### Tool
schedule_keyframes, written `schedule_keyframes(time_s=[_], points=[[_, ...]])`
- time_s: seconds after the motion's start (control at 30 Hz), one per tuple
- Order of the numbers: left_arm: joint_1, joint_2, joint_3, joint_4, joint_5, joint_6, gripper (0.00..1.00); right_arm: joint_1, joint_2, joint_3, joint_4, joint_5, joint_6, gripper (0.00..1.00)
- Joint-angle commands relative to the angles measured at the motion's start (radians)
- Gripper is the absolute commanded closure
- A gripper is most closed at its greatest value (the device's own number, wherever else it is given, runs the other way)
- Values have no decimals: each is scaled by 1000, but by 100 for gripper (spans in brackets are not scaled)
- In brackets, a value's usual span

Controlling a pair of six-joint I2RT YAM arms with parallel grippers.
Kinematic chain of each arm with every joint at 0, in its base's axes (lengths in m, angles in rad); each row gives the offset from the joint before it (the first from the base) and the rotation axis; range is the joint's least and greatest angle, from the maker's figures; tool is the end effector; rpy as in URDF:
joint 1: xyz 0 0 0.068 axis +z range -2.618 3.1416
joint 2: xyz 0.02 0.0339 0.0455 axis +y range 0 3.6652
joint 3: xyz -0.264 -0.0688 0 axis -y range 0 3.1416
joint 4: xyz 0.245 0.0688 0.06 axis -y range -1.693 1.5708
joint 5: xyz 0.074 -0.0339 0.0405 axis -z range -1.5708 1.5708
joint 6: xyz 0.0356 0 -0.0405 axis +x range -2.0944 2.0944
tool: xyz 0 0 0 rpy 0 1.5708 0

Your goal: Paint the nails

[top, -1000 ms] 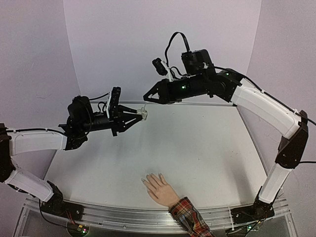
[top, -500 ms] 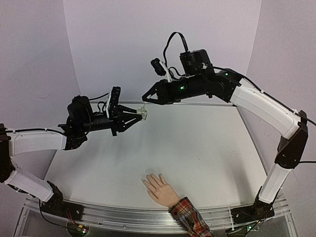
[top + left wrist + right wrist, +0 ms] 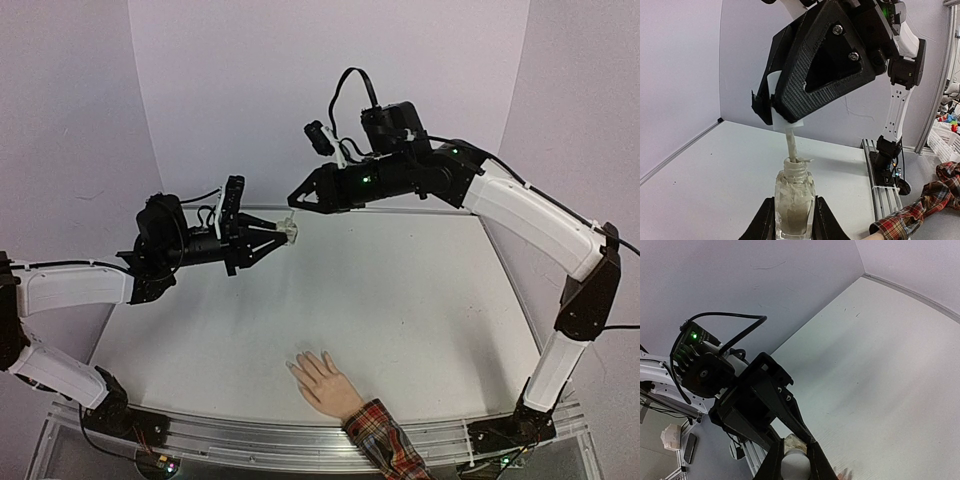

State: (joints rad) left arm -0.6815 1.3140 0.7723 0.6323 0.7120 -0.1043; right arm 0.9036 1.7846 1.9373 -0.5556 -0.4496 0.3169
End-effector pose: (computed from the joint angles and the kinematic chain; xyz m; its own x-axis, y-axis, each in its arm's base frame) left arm 0.2139 -0.2035 0.3031 -0.0324 -0.0752 -0.9966 0.9842 0.1712 -0.0449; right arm 0.2394 0.3290 0.4265 -0.5281 -0.2169 -0.8210 -0.8317 0.3271 0.4486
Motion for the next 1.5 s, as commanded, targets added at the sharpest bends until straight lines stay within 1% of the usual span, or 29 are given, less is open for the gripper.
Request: schedule_keyframes(time_s=[0.0, 0.53, 0.73, 0.93, 1.03, 1.1, 1.17, 1.27, 1.37, 1.4, 1.47], points=[[1, -23, 51, 37, -2, 1, 100, 7, 16, 35, -7, -4, -17, 100], [2, -26, 59, 9, -16, 8, 100, 24, 32, 49, -41, 19, -61, 100], [2, -35, 69, -8, -29, 12, 100, 36, 52, 75, -93, 44, -110, 100], [2, -45, 92, -45, -30, 22, 100, 37, 73, 76, -119, 25, -124, 100], [2, -57, 96, -61, -68, 27, 100, 40, 92, 94, -153, 17, -118, 100], [-1, -63, 103, -88, -124, 50, 100, 48, 112, 112, -188, 48, -111, 100], [-5, -67, 111, -109, -203, 72, 100, 56, 128, 124, -209, 111, -75, 100], [-12, -63, 111, -92, -318, 91, 100, 73, 152, 152, -230, 249, 22, 100], [-19, -51, 102, -37, -416, 102, 100, 81, 178, 166, -225, 376, 162, 100], [-22, -43, 97, -11, -433, 134, 100, 85, 194, 179, -227, 395, 227, 100], [-27, -23, 89, 37, -464, 178, 100, 101, 233, 236, -247, 428, 303, 99]])
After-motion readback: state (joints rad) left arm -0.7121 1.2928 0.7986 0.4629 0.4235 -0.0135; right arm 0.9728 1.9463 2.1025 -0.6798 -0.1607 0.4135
